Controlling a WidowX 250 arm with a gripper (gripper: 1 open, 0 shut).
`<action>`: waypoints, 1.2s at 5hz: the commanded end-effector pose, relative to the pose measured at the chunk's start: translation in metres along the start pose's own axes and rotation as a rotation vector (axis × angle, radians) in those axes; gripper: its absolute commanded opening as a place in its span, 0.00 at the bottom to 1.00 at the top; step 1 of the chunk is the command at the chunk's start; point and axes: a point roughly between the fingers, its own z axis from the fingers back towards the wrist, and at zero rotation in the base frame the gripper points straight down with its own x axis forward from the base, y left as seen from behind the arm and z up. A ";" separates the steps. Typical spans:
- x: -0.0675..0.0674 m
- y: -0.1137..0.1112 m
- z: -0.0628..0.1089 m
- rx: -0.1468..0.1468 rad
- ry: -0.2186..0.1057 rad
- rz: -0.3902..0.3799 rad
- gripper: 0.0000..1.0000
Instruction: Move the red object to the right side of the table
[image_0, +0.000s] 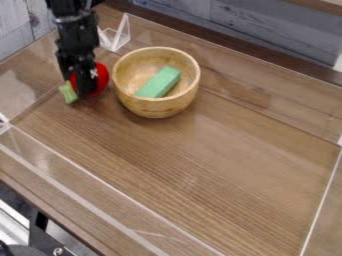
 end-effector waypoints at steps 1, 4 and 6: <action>0.011 -0.011 0.057 0.113 -0.111 0.055 0.00; 0.070 -0.113 0.047 0.090 -0.141 -0.173 0.00; 0.098 -0.146 0.052 0.084 -0.181 -0.408 0.00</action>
